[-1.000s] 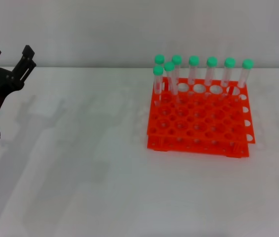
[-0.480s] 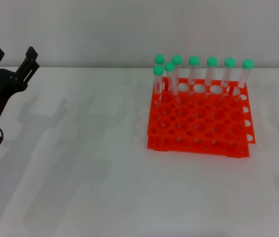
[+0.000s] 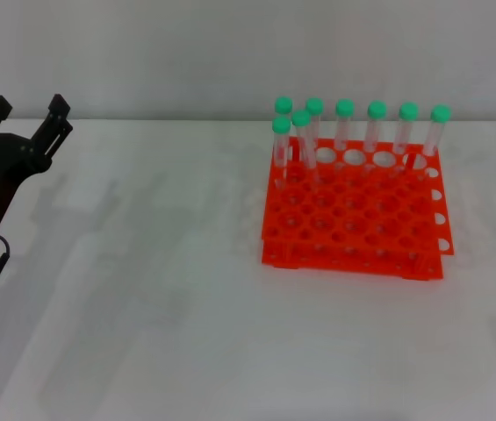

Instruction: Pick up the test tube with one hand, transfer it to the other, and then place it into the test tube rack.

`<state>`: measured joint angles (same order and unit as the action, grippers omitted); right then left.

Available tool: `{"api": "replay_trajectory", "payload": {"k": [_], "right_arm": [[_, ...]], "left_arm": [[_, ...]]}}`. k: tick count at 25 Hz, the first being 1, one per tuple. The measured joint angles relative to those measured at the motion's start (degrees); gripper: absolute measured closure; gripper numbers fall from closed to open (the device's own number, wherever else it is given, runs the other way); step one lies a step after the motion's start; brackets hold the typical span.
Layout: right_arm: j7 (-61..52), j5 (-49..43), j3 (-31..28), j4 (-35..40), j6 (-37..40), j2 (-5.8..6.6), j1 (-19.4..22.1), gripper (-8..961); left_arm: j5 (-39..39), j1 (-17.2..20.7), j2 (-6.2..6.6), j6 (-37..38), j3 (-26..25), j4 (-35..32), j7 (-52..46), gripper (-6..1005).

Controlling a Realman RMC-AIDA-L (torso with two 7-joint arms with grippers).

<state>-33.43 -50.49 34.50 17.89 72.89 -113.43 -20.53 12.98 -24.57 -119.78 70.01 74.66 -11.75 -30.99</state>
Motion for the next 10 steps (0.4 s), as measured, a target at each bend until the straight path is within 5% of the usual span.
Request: {"api": "replay_trajectory", "payload": {"k": [10], "right_arm": [[1.25,-0.12,0.23,-0.75,0.93,-0.33,0.64,65]], "left_arm": [[0.44,-0.32,-0.07,2.45,0.31,0.56,-0.08,106]]}}
